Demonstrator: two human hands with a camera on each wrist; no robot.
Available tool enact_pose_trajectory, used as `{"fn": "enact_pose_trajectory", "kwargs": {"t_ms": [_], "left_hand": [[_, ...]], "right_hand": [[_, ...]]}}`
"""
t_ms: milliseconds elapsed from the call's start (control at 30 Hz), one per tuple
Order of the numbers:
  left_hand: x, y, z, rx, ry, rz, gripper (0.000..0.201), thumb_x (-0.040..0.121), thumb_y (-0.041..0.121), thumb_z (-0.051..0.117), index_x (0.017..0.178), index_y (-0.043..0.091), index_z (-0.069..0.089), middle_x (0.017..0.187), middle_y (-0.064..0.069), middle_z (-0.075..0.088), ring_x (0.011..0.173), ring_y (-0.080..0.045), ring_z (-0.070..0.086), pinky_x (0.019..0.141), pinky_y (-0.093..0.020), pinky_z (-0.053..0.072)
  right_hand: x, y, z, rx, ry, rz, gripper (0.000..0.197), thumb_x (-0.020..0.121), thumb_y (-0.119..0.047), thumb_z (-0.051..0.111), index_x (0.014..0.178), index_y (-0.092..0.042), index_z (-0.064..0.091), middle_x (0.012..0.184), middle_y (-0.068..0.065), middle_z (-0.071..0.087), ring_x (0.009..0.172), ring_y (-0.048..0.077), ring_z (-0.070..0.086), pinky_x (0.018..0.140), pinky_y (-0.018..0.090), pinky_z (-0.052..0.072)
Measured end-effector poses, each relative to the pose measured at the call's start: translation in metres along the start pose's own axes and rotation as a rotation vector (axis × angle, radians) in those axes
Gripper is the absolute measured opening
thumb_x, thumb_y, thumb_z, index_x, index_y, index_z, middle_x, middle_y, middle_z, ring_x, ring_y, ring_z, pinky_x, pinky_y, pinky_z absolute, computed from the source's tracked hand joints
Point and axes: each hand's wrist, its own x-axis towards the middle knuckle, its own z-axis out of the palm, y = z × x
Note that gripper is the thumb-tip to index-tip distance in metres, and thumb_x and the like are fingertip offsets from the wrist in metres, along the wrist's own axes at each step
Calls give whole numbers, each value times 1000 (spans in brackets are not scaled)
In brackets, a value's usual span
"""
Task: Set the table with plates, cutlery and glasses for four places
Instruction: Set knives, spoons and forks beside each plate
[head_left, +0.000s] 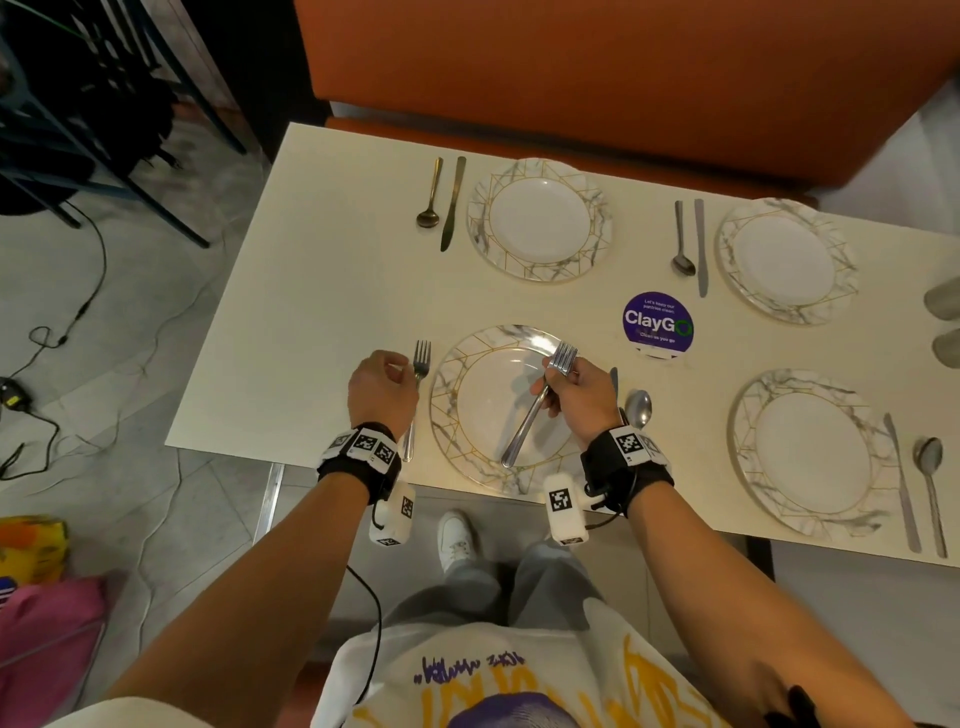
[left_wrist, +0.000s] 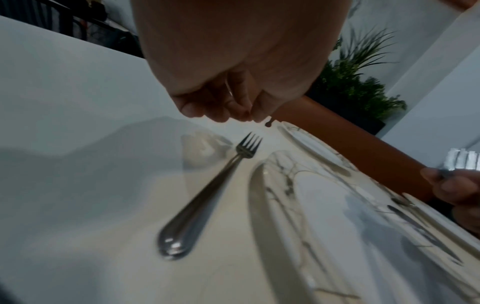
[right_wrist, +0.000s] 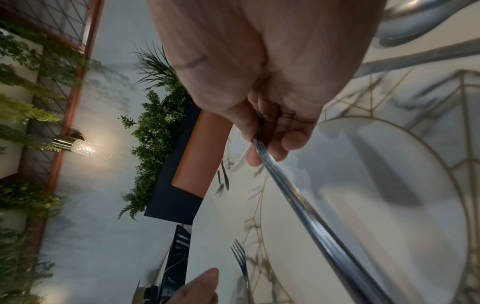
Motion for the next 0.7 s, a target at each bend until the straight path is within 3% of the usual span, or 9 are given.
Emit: {"fn": "enact_pose_trajectory", "kwargs": {"t_ms": [67, 133, 233, 333, 400, 500, 600, 700], "left_hand": [[-1, 13, 5, -14, 13, 93, 9, 94, 17, 65, 101, 19, 69, 92, 0, 68, 85, -19, 64, 78, -35, 56], [-7, 36, 16, -45, -64, 170, 10, 94, 16, 64, 100, 21, 70, 89, 2, 68, 80, -13, 63, 77, -29, 54], [-24, 82, 39, -112, -276, 208, 8, 94, 20, 66, 97, 24, 72, 86, 8, 69, 76, -5, 63, 74, -18, 50], [-46, 122, 70, -194, -562, 172, 11, 90, 27, 73, 101, 23, 73, 92, 3, 75, 79, -14, 73, 72, -26, 56], [-59, 140, 86, -214, -664, 147, 19, 89, 28, 78, 105, 20, 71, 95, -1, 75, 76, -14, 75, 66, -29, 61], [-80, 164, 116, -247, -670, 117, 24, 85, 20, 82, 105, 13, 70, 94, -6, 74, 72, -17, 75, 63, -28, 62], [-99, 188, 149, -311, -716, 38, 21, 85, 10, 82, 102, 5, 70, 91, -14, 75, 74, -25, 77, 69, -37, 65], [-120, 212, 183, -347, -737, -32, 17, 90, 4, 75, 106, -1, 70, 93, -20, 76, 73, -24, 75, 71, -35, 65]], "right_hand": [[1, -1, -2, 0, 6, -13, 13, 101, -11, 57, 110, -5, 65, 82, 10, 76, 62, 20, 60, 56, 29, 50], [-1, -2, -10, -9, 12, -31, 14, 101, -11, 59, 109, -1, 65, 81, 9, 76, 60, 18, 60, 55, 29, 50], [-2, -5, -29, -3, 36, -46, 12, 100, -13, 61, 103, -2, 67, 78, 8, 76, 54, 14, 59, 53, 27, 51], [3, 1, -52, 14, 65, -51, 15, 96, -17, 66, 98, -3, 70, 74, 9, 75, 56, 18, 59, 57, 34, 51], [5, 5, -68, 32, 90, -54, 14, 92, -23, 70, 94, -10, 73, 70, 9, 72, 59, 23, 61, 62, 39, 53], [7, 10, -107, 53, 134, -32, 17, 89, -27, 74, 91, -9, 74, 64, 7, 69, 54, 21, 59, 56, 35, 51], [11, 15, -150, 83, 165, -24, 18, 87, -24, 78, 89, -6, 75, 60, 8, 68, 48, 21, 56, 52, 31, 48], [16, 23, -193, 36, 172, -29, 18, 87, -27, 78, 87, -9, 78, 57, 4, 68, 47, 17, 56, 52, 27, 48]]}}
